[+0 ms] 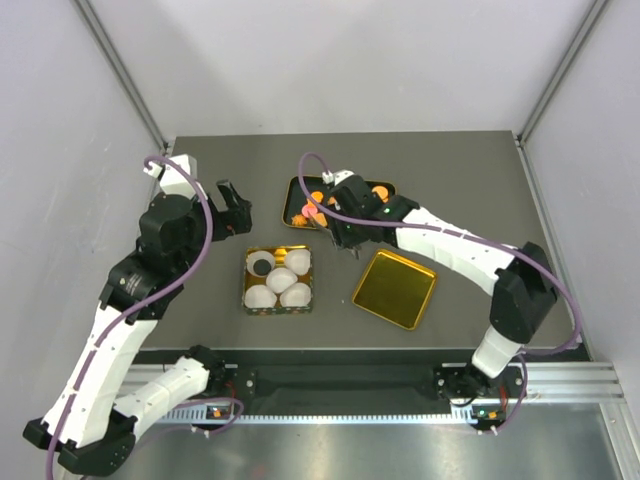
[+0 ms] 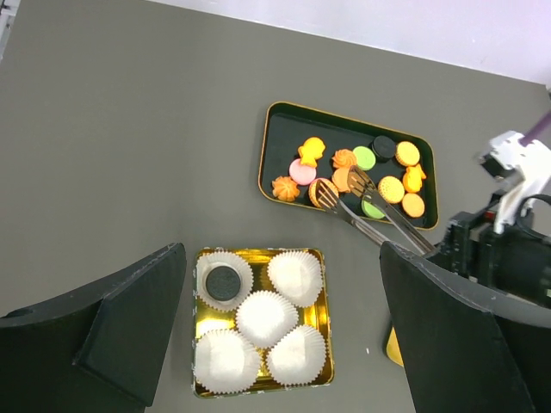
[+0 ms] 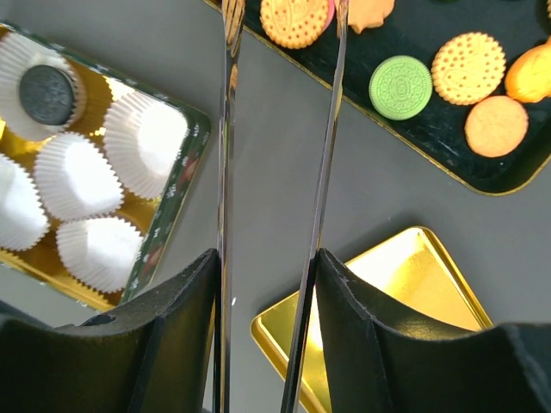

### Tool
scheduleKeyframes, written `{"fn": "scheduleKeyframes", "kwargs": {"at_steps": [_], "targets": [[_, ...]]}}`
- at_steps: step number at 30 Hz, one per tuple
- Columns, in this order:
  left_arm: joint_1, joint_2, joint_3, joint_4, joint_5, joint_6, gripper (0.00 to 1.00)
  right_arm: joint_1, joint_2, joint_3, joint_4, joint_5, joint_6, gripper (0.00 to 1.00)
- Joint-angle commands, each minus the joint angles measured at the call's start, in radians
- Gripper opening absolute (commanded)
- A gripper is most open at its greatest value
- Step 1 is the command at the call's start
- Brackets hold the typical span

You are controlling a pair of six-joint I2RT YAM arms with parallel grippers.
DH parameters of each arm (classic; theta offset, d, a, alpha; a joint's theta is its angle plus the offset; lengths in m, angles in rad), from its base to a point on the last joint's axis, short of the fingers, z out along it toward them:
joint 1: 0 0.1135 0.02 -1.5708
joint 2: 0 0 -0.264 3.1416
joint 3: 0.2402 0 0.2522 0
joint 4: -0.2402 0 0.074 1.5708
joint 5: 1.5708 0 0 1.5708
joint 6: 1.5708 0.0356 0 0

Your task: Pack the cookies

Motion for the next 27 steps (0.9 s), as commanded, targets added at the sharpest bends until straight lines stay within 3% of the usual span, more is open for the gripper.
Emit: {"fn": "scheduleKeyframes", "kwargs": {"at_steps": [1, 27], "targets": [[0.002, -0.005, -0.007, 0.03, 0.003, 0.007, 0.99, -0.015, 0.027, 0.031, 0.054, -0.008, -0.016, 0.47], [0.002, -0.005, -0.038, 0.044, 0.005, 0.011, 0.99, -0.051, 0.107, 0.056, 0.082, -0.055, -0.007, 0.44]]}}
